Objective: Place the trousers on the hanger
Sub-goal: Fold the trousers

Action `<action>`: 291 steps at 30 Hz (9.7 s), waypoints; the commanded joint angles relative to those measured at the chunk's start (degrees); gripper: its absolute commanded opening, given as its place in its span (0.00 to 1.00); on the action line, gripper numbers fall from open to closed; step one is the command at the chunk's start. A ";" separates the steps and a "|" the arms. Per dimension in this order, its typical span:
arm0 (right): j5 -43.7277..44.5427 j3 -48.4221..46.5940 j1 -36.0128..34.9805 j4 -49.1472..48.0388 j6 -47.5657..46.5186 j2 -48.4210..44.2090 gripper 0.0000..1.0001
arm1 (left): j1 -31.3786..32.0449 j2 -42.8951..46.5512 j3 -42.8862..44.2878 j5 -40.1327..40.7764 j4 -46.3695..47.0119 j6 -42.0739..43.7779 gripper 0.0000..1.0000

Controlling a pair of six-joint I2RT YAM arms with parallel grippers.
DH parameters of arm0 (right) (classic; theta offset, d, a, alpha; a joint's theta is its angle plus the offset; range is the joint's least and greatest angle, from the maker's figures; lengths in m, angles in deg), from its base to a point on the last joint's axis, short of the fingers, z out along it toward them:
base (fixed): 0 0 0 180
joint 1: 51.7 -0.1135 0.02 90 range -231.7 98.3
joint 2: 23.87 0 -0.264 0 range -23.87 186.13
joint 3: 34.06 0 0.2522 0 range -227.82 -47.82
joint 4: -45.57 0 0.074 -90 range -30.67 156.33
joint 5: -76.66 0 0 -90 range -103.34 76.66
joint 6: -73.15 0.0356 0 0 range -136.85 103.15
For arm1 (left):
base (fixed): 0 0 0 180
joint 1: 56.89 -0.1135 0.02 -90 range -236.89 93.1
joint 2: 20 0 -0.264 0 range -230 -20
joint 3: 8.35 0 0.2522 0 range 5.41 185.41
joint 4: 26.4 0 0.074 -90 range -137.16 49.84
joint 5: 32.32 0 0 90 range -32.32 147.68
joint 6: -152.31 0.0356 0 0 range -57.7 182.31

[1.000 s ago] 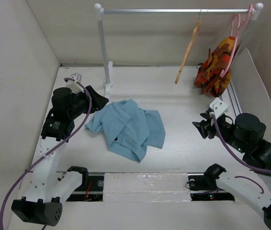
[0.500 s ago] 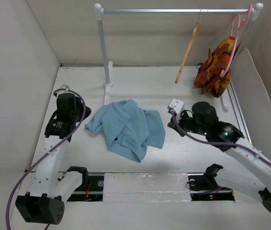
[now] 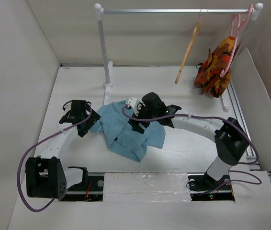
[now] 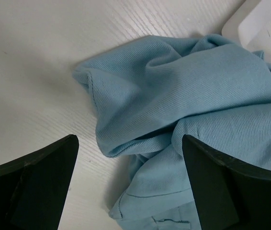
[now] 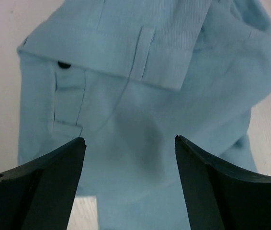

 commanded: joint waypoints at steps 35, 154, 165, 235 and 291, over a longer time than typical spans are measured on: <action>12.84 -33.88 -1.01 28.63 -10.49 -16.78 0.00 | -4.69 8.14 14.56 7.69 7.73 -5.76 0.00; 6.36 4.79 37.41 30.14 11.48 -61.24 0.00 | 15.53 25.60 35.60 44.51 -18.58 3.57 0.00; 16.81 6.30 36.87 33.20 8.93 -58.73 0.00 | 15.53 37.25 13.38 32.07 -15.52 -4.60 0.44; 2.67 31.92 23.16 8.45 3.92 -40.96 0.45 | -13.04 8.43 9.56 7.17 7.82 -5.31 0.00; 1.50 25.51 70.71 6.77 10.16 -37.71 0.00 | -10.49 5.69 29.25 24.13 -6.07 8.48 0.00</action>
